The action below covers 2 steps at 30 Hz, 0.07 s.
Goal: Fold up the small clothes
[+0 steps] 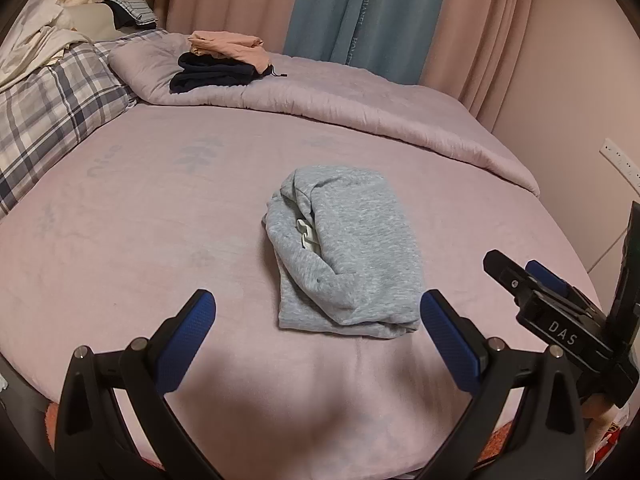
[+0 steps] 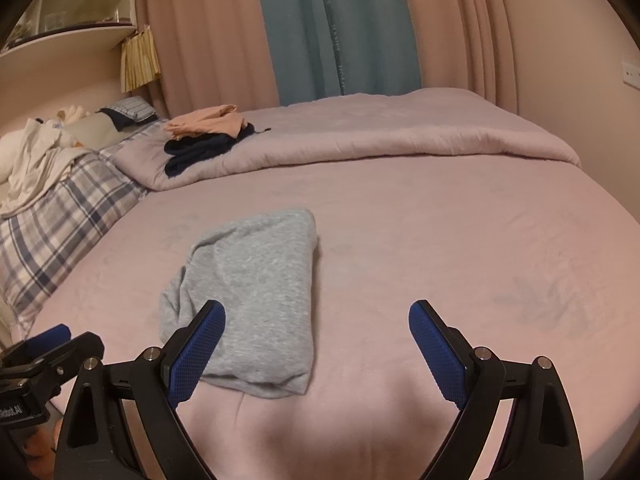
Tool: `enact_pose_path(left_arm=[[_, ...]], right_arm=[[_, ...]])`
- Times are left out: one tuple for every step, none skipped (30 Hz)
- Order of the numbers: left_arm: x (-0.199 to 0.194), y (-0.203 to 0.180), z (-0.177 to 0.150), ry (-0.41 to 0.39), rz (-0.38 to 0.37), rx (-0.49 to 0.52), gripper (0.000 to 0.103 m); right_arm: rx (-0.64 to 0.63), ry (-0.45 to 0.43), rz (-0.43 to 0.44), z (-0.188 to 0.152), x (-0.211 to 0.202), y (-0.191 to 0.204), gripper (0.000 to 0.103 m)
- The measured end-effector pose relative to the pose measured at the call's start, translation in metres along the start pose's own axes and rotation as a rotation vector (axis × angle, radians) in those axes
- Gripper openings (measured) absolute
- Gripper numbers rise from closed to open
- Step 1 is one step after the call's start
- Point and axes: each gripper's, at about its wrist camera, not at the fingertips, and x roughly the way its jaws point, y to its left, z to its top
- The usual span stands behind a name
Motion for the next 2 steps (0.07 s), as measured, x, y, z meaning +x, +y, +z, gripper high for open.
enact_pose_path(left_arm=[[-0.0004, 0.0005, -0.0002, -0.002, -0.002, -0.001, 0.102], [-0.0009, 0.0010, -0.0006, -0.004, -0.006, -0.001, 0.102]], right_arm=[[-0.001, 0.000, -0.001, 0.0001, 0.0001, 0.0002, 0.093], [-0.001, 0.001, -0.001, 0.0004, 0.0005, 0.0003, 0.093]])
